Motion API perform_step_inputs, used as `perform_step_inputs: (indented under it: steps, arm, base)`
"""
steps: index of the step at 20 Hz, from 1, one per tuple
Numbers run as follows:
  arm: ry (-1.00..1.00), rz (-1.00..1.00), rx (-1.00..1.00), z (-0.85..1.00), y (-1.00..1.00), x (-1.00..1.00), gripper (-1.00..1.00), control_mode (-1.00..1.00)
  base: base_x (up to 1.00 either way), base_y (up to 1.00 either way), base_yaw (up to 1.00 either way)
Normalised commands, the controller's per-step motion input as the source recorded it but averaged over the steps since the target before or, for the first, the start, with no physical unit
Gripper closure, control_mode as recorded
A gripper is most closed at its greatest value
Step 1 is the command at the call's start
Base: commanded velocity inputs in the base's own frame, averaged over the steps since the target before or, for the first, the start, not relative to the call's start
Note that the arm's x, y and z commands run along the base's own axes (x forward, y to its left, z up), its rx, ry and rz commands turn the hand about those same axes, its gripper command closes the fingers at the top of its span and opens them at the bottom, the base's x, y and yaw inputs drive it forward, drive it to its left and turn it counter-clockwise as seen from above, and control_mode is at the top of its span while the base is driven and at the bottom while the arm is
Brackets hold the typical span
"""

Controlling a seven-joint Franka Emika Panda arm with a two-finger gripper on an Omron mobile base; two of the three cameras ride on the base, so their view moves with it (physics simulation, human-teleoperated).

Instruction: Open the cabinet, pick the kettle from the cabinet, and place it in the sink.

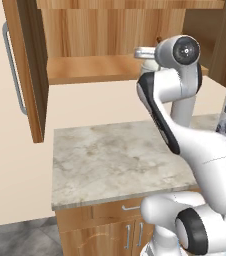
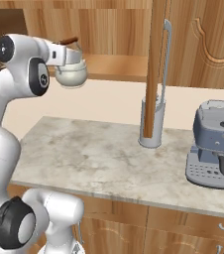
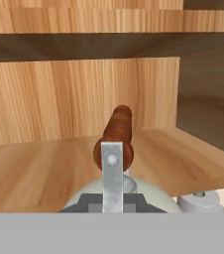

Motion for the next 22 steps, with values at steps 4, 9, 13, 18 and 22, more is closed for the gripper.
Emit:
perform_step_inputs:
  steps: [4,9,13,18,22]
  arm:
    - [-0.08,-0.04,0.00,-0.06,0.06,-0.67,1.00,-1.00]
    - [-0.05,-0.03,0.00,-0.06,0.06,-0.63,1.00,-1.00]
    - [-0.01,-0.03,0.00,-0.06,0.07,-0.59,1.00,-1.00]
    - [0.02,-0.05,0.00,-0.12,0.08,-0.48,1.00,-1.00]
    - [0.11,-0.07,0.00,-0.25,0.05,-0.31,1.00,-1.00]
  base:
    - [0.00,0.00,0.00]
    - [0.00,0.00,0.00]
    - [0.00,0.00,0.00]
    - [0.00,0.00,0.00]
    - [0.00,0.00,0.00]
